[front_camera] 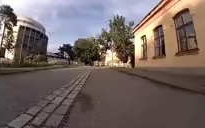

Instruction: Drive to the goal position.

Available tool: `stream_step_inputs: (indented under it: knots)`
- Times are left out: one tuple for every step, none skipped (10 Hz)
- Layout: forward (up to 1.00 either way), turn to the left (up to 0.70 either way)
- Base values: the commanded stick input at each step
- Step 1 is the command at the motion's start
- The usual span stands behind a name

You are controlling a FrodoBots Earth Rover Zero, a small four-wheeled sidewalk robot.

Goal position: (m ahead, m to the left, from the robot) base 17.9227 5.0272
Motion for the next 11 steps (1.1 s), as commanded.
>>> stream_step_inputs:
  knots:
    - [0.45,0.0]
    - [0.45,0.0]
    - [0.45,0.0]
    - [0.45,0.0]
    - [0.45,0.0]
    - [0.45,0.0]
    - [0.45,0.0]
    - [0.45,0.0]
    - [0.45,0.0]
    - [0.45,0.0]
    - [0.45,0.0]
